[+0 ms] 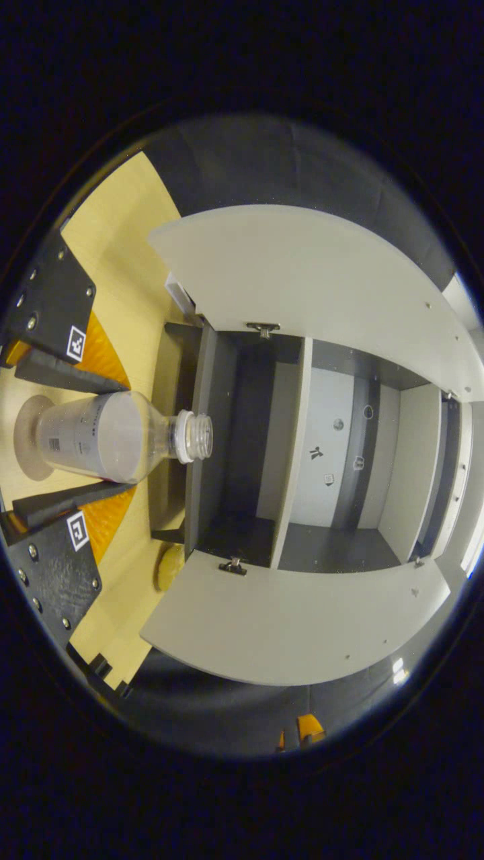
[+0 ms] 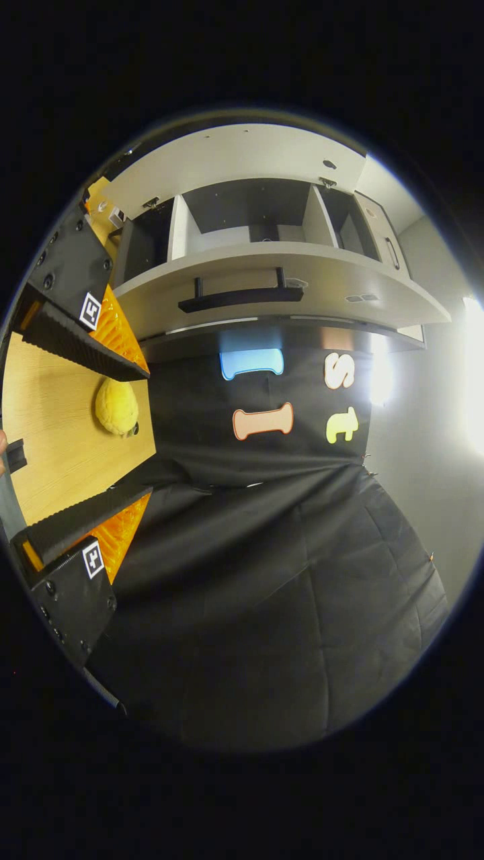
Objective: Grasp the bottle in the cabinet with the left hand and place it on the coaster, then close the right door with the right hand and the left door with the left hand.
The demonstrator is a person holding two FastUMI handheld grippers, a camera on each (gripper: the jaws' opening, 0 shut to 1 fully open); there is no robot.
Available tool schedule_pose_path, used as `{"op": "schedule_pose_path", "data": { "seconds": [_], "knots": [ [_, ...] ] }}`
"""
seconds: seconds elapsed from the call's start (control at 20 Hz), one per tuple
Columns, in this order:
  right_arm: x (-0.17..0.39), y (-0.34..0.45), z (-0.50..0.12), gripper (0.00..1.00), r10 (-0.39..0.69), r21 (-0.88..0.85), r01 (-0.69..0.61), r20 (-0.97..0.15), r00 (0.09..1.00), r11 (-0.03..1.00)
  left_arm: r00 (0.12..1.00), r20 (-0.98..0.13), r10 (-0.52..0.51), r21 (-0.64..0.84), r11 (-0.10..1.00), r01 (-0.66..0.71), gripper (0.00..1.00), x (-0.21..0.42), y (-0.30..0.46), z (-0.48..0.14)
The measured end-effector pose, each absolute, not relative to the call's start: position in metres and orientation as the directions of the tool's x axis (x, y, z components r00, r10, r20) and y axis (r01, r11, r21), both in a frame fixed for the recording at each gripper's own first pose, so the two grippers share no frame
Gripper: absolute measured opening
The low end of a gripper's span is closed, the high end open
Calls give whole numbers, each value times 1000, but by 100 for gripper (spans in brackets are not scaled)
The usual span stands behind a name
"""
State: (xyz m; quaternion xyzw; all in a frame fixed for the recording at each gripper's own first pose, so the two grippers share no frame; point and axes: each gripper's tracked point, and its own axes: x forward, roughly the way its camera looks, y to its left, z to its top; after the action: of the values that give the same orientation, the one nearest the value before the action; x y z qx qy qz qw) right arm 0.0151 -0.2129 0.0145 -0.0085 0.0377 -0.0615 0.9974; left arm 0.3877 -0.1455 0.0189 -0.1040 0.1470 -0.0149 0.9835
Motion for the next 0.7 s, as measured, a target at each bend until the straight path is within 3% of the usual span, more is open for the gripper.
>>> {"op": "schedule_pose_path", "data": {
  "seconds": [0.15,0.2,0.3,0.35,0.7],
  "knots": [
    [12,-210,12,97,-133,-37,130,-78,988,991,950,-305,-67,-161,987,18,65,395,-159,3],
    [11,-209,11,98,-133,-44,130,-79,988,991,948,-310,-68,-152,988,21,58,397,-162,0],
    [9,-208,11,97,-135,-49,132,-81,988,990,945,-319,-67,-148,989,20,73,396,-166,-7],
    [9,-206,9,97,-134,-47,131,-83,987,990,944,-324,-66,-146,989,19,66,393,-164,-11],
    [1,-200,1,97,-128,-40,124,-101,987,991,936,-348,-56,-136,991,8,71,395,-166,-23]
  ]
}}
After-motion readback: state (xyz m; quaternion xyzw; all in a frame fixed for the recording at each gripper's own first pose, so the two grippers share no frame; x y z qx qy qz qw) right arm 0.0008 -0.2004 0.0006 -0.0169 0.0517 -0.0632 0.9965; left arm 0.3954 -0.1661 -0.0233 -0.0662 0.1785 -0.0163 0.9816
